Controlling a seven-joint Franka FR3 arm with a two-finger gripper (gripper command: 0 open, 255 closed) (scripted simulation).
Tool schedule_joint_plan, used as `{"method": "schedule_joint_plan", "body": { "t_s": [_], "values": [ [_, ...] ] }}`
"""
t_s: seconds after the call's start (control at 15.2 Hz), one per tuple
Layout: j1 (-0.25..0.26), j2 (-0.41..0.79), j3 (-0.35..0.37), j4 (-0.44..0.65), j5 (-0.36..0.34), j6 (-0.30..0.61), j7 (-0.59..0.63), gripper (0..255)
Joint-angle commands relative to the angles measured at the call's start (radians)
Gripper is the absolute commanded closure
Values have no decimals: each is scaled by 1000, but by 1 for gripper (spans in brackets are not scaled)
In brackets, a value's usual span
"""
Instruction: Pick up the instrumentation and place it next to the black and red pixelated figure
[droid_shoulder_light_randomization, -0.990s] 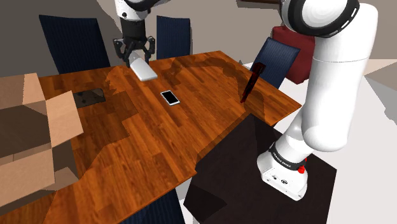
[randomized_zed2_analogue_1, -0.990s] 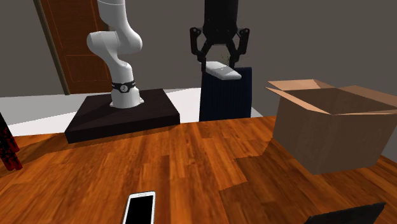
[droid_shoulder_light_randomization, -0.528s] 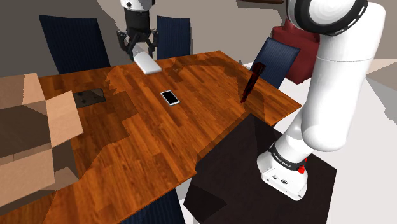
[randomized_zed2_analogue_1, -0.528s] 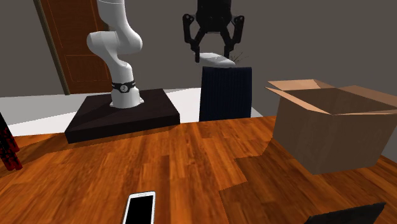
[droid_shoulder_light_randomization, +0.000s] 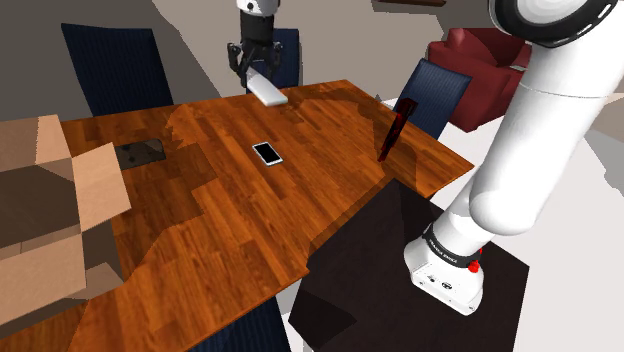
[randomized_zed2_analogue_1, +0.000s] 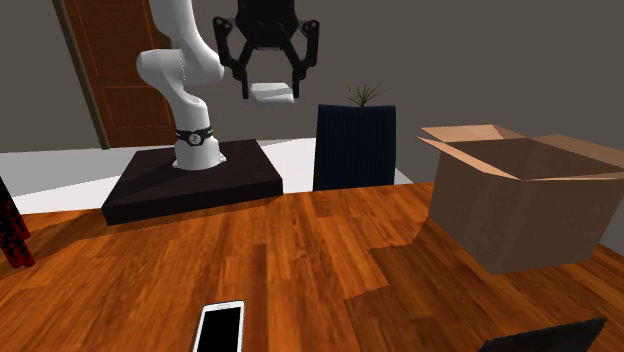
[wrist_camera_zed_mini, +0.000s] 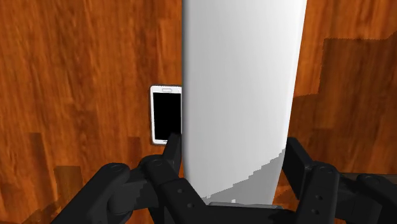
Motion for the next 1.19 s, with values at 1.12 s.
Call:
{"method": "schedule_joint_plan", "body": {
  "t_s": [1.12],
  "values": [
    [-257, -127, -177, -165, 45, 47, -442, 255]
  ]
}}
